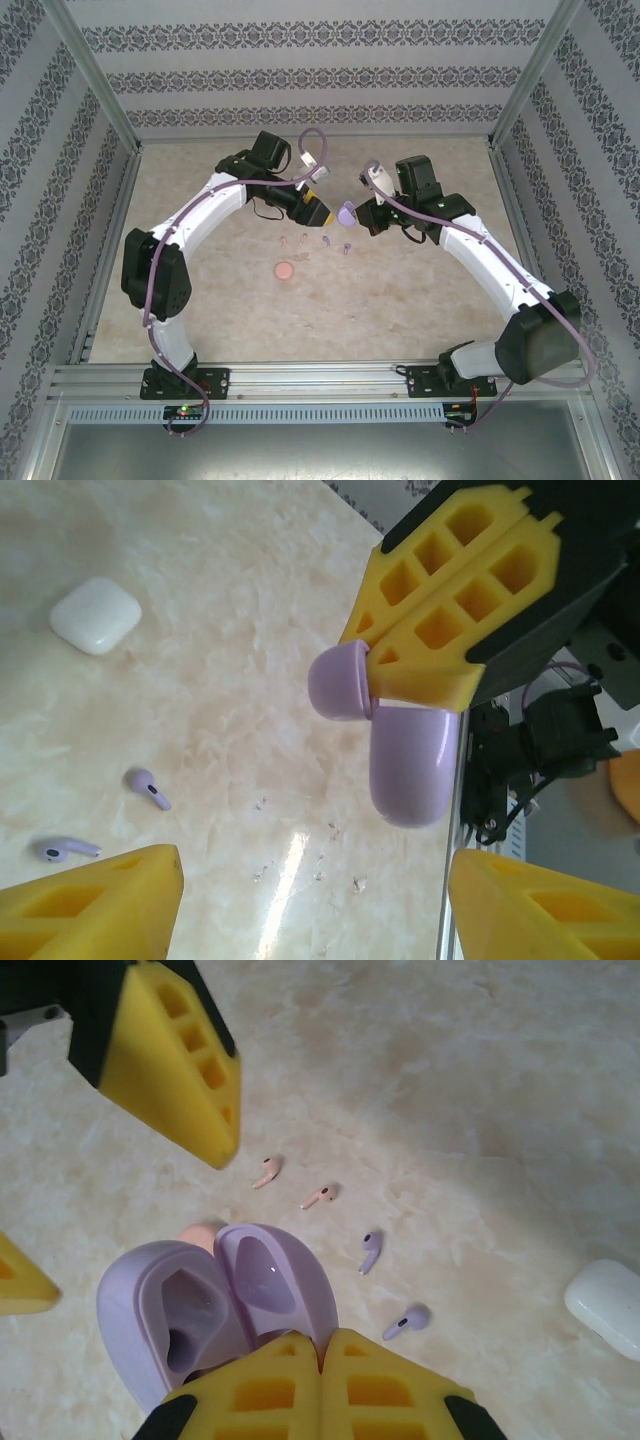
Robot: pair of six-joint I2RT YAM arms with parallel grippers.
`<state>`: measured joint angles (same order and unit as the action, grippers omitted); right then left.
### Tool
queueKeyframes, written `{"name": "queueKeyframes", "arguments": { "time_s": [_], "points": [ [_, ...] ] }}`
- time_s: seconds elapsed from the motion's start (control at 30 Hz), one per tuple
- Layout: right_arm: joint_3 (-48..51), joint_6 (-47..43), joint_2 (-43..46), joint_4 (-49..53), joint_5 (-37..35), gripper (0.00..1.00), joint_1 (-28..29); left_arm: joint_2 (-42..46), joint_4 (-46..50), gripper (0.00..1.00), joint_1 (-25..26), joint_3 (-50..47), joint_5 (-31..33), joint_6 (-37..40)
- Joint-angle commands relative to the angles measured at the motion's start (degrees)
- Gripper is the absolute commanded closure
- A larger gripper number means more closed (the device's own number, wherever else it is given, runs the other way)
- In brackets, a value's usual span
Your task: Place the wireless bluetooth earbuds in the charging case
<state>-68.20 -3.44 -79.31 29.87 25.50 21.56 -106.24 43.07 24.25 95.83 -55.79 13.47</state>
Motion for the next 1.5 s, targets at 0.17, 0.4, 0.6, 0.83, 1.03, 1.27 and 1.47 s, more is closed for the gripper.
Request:
{"name": "queueKeyframes", "arguments": {
  "time_s": [0.17,0.4,0.6,0.83,1.03,1.27,1.47],
  "points": [
    [-3.8,-2.4,-2.3,2.2,-0.5,1.00,3.2,-1.9,7.3,0.32,-0.3,3.6,-6.7,5.9],
    [-5.4,-2.4,-4.3,2.4,-1.1,1.00,4.8,-2.8,8.3,0.35,0.3,3.8,-8.4,6.5],
    [-6.2,-2.3,-4.8,2.2,-0.9,1.00,5.0,-3.8,10.1,0.40,0.6,4.4,-9.3,7.8],
    [-6.2,-2.2,-5.0,2.1,-0.6,1.00,5.1,-4.4,10.0,0.46,0.7,4.7,-10.2,7.6],
    [-5.9,-2.0,-5.0,1.9,-0.3,1.00,5.0,-4.9,9.6,0.52,1.1,5.0,-10.9,7.3],
    [-5.8,-1.6,-4.9,1.3,-0.4,1.00,5.1,-5.5,9.7,0.71,1.4,5.3,-11.5,7.4],
    [-6.2,0.9,-4.2,0.0,-0.6,0.91,4.5,-5.4,9.5,0.90,1.4,5.1,-12.2,7.4]
  ]
}}
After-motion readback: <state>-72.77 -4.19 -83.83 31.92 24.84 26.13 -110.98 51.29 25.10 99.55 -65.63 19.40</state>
